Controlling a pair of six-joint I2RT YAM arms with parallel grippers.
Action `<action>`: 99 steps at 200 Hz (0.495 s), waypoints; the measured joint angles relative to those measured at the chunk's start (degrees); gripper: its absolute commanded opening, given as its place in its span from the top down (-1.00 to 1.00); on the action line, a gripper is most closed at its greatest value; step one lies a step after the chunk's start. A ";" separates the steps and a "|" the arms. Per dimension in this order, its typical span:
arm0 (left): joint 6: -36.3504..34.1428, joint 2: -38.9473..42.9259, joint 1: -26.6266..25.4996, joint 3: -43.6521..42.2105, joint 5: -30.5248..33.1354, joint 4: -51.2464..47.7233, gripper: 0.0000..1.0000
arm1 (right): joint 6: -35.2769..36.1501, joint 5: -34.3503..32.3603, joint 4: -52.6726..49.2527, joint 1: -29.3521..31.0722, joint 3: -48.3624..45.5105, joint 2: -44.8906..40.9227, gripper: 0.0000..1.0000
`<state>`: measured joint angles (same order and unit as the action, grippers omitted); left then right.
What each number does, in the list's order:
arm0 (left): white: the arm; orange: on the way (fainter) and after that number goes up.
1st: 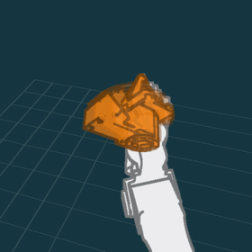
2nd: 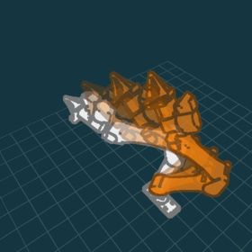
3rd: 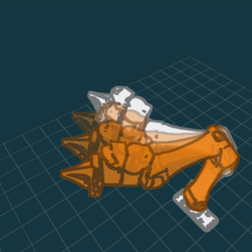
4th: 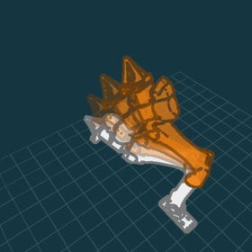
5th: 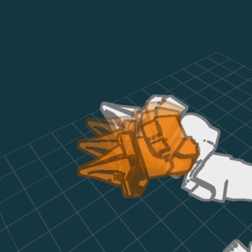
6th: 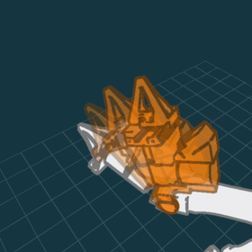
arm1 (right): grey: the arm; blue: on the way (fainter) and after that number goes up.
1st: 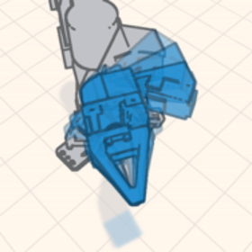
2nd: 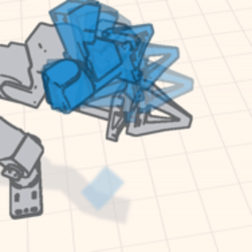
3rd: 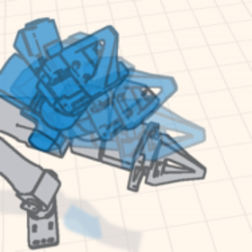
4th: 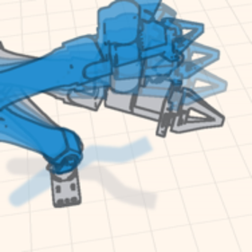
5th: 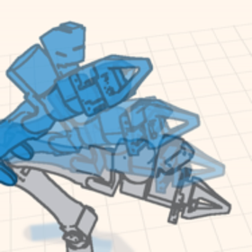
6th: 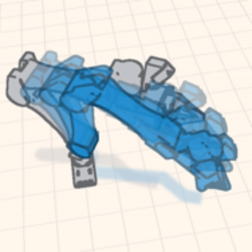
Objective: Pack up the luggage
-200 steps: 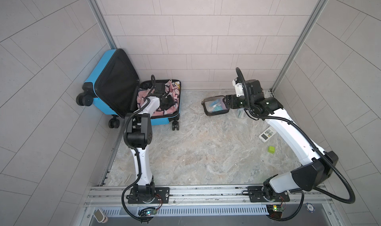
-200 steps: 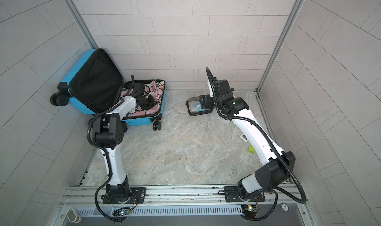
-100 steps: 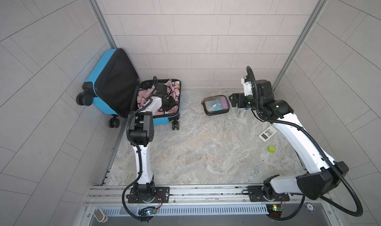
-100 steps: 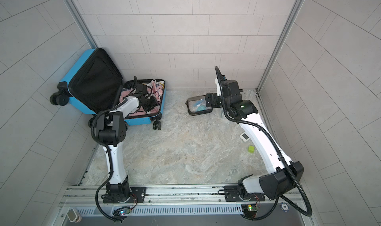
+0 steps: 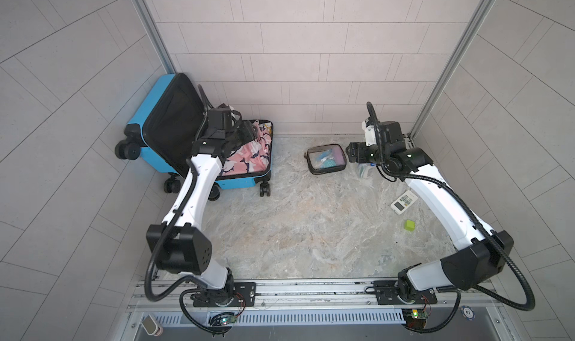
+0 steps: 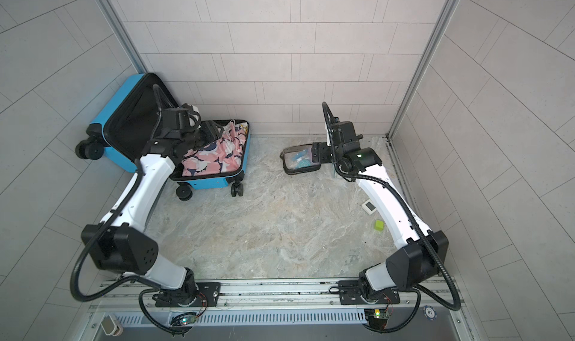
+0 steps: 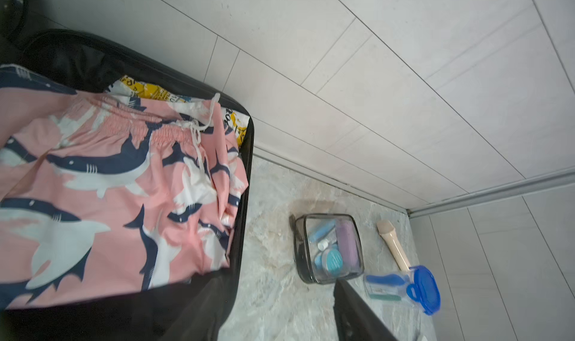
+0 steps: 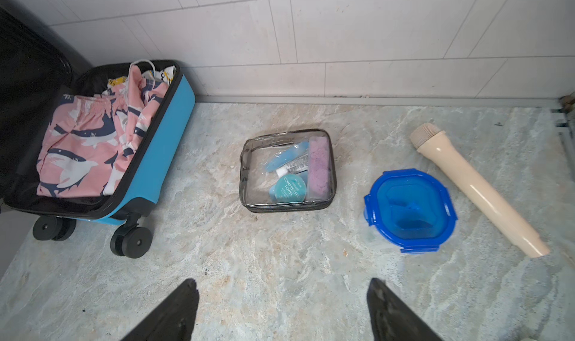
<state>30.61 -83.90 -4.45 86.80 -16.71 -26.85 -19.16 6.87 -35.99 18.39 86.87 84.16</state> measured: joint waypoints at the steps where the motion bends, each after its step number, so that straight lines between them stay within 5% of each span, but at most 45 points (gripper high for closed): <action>1: -0.02 0.33 0.00 -0.37 0.04 0.04 -0.25 | -0.02 -0.02 -0.02 0.07 0.02 0.13 -0.69; 48: 2.73 22.27 -1.01 -26.88 0.42 3.28 -0.40 | 0.57 -2.91 -2.27 7.80 9.44 13.60 -0.54; 84: 3.39 34.16 -1.20 -39.26 0.72 2.84 -0.59 | 2.36 -6.60 -8.26 12.50 25.05 27.32 -0.46; 89: 3.23 35.43 -1.20 -40.26 0.79 2.75 -0.78 | 2.62 -7.23 -9.18 12.94 27.26 29.22 -0.45; 99: 2.73 38.29 -1.20 -42.49 1.11 2.34 -0.82 | 2.84 -8.24 -11.26 13.75 31.89 33.22 -0.43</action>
<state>33.34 -45.60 -5.65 44.31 -15.59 -24.51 -16.32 -1.37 -47.24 32.14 118.76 117.38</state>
